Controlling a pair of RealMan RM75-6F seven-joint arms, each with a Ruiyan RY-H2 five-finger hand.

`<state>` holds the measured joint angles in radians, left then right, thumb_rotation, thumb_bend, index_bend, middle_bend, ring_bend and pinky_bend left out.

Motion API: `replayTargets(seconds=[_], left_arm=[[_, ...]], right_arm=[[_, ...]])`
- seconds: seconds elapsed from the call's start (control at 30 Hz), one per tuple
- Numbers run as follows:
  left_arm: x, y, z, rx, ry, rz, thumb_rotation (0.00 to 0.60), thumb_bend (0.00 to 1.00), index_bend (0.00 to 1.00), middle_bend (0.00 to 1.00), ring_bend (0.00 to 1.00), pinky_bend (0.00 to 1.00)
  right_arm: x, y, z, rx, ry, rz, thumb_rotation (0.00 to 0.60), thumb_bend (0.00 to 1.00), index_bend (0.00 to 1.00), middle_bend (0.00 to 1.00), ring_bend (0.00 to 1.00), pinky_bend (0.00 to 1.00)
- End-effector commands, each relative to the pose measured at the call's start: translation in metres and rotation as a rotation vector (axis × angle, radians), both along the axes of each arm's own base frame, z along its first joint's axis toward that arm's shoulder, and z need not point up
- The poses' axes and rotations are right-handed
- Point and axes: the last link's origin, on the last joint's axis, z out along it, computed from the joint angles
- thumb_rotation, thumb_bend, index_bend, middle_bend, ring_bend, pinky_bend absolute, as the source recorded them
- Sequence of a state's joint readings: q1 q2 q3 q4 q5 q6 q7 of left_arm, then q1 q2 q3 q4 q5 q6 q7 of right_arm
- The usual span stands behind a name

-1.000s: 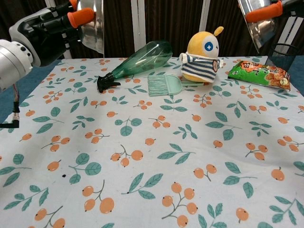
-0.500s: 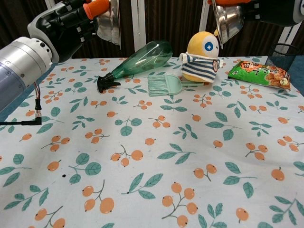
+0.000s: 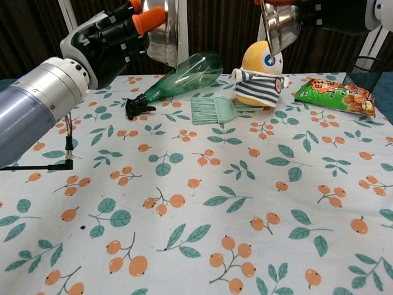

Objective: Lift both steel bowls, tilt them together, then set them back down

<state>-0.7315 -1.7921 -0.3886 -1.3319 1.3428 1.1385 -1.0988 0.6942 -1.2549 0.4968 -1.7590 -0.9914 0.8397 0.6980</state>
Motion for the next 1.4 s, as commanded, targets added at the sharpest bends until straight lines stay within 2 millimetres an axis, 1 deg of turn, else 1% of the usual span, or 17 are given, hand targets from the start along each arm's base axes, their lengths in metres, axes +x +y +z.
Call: replayTargets(seconds=[0.03,0.13,0.33,0.67,1.03,1.2,1.4], left_arm=[[0.005,-0.001,-0.005,-0.012,-0.009,-0.008,0.6,0.09,0.45,0.3,0.2,0.4],[0.01,-0.003,-0.009,-0.037,-0.037,-0.009,0.6,0.09,0.45,0.3,0.2,0.4],[0.016,-0.006,-0.014,-0.04,-0.03,-0.022,0.6,0.09,0.45,0.3,0.2,0.4],[0.022,-0.007,-0.021,-0.033,-0.028,-0.024,0.6,0.09,0.45,0.3,0.2,0.4],[0.038,-0.017,-0.035,-0.055,-0.021,-0.062,0.6,0.09,0.45,0.3,0.2,0.4],[0.043,-0.021,-0.041,-0.059,-0.021,-0.069,0.6,0.09,0.45,0.3,0.2,0.4],[0.044,-0.02,-0.04,-0.043,-0.028,-0.067,0.6,0.09,0.45,0.3,0.2,0.4]], right_arm=[[0.001,0.001,-0.001,0.006,0.008,0.004,0.6,0.05,0.43,0.33,0.47,0.52],[0.002,0.003,-0.002,0.009,0.011,0.004,0.6,0.05,0.43,0.33,0.47,0.52],[0.003,0.005,-0.003,0.017,0.018,0.009,0.6,0.05,0.43,0.33,0.47,0.52],[0.014,0.011,-0.008,0.036,0.033,0.036,0.6,0.05,0.43,0.33,0.47,0.52],[0.026,0.019,-0.017,0.067,0.041,0.058,0.6,0.05,0.43,0.33,0.47,0.52],[0.027,0.021,-0.015,0.065,0.041,0.056,0.6,0.05,0.43,0.33,0.47,0.52],[0.024,0.021,-0.01,0.062,0.039,0.049,0.6,0.05,0.43,0.33,0.47,0.52]])
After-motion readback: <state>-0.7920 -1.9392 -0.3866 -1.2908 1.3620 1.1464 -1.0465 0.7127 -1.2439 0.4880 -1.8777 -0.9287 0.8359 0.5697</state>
